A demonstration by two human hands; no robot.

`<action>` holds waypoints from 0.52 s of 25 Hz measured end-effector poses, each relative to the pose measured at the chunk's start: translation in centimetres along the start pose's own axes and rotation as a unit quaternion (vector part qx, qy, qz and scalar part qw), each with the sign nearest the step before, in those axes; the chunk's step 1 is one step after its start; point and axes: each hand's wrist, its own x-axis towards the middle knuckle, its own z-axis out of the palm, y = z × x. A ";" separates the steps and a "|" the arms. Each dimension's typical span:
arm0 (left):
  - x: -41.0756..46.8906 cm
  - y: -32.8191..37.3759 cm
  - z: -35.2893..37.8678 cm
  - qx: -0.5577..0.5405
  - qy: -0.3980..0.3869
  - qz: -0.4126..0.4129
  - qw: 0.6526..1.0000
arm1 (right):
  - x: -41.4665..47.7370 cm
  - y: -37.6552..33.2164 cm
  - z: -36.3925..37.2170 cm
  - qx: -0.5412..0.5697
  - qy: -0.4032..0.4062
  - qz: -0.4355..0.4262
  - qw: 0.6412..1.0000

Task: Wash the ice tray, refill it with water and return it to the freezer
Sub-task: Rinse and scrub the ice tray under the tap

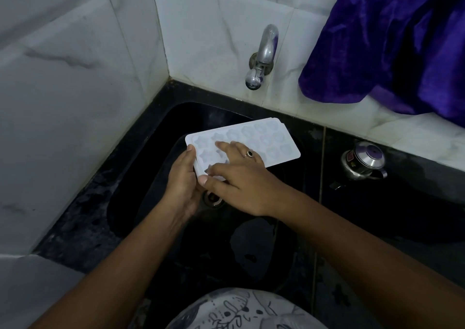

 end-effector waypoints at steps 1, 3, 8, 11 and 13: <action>0.0 0.0 -0.1 -0.001 -0.002 0.001 1.000 | -0.1 0.3 -0.1 -0.009 0.003 -0.011 1.000; -0.1 -0.1 -0.2 -0.002 -0.004 -0.001 1.000 | -0.5 1.2 -0.4 -0.077 0.011 -0.044 0.996; -0.4 -0.7 0.0 0.019 -0.002 0.001 1.000 | -0.1 1.3 0.6 -0.272 0.074 -0.079 0.956; -0.4 -0.4 -0.2 0.011 -0.005 0.001 1.000 | 0.0 1.9 0.3 -0.240 0.055 -0.111 0.963; -0.5 -0.4 -0.2 0.023 -0.004 0.001 1.000 | 0.6 2.5 -0.7 -0.251 0.041 -0.130 0.958</action>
